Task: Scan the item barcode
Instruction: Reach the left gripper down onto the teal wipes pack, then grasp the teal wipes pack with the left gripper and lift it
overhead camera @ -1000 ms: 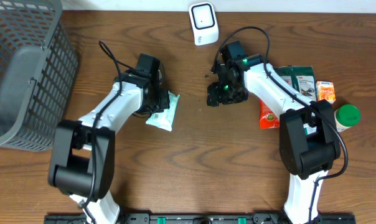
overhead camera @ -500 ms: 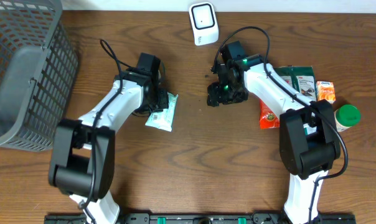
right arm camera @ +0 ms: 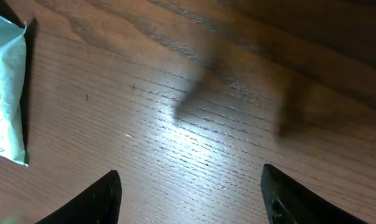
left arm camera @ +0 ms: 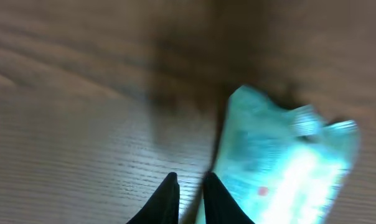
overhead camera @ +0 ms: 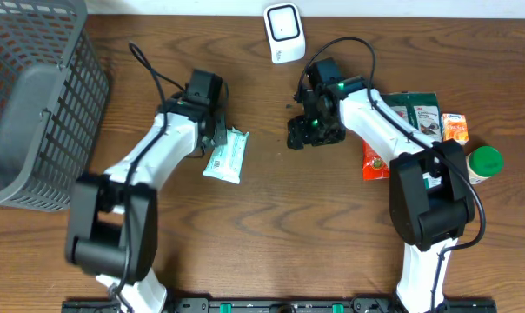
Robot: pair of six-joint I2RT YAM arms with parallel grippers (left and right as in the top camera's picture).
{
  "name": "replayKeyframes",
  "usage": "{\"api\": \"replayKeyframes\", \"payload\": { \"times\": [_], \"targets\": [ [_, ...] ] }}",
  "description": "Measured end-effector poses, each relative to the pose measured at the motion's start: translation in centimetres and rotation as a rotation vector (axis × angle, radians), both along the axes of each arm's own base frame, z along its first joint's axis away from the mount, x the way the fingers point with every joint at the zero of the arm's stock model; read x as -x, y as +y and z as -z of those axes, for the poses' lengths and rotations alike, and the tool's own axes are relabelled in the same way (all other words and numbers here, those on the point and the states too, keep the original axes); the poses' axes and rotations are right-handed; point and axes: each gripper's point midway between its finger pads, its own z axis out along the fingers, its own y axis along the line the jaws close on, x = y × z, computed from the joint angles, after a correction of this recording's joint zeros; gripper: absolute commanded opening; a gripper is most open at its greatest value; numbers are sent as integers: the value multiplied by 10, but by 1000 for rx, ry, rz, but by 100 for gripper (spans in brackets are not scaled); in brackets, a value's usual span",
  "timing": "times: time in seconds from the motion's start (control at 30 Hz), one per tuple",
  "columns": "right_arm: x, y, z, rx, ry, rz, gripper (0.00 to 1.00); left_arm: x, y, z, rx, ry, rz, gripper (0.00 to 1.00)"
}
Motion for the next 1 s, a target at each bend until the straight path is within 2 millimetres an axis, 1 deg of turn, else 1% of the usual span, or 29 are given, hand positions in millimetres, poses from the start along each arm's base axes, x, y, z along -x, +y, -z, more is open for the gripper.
{"api": "replayKeyframes", "payload": {
  "times": [0.07, 0.13, 0.2, 0.3, 0.47, 0.63, 0.83, 1.0],
  "targets": [
    [0, 1, 0, 0, 0, -1, 70, 6, 2, 17, -16, 45, -1, 17],
    [1, 1, 0, 0, 1, 1, 70, 9, 3, 28, -23, 76, 0, 17],
    [1, 1, 0, -1, 3, 7, 70, 13, 2, 34, -17, 97, 3, 17],
    [2, 1, 0, 1, 13, 23, 70, 16, -5, 35, 22, 114, 13, 17],
    [6, -2, 1, 7, 43, 59, 71, 24, -31, 35, 152, 151, 52, 17],
    [8, -9, 1, 13, 70, 87, 71, 34, -58, 33, 206, 173, 107, 16],
    [5, -35, 3, 22, 102, 151, 71, 46, -102, 31, 232, 163, 212, 17],
    [3, -53, 3, 29, 120, 180, 71, 54, -132, 29, 236, 135, 293, 17]
  ]
}}
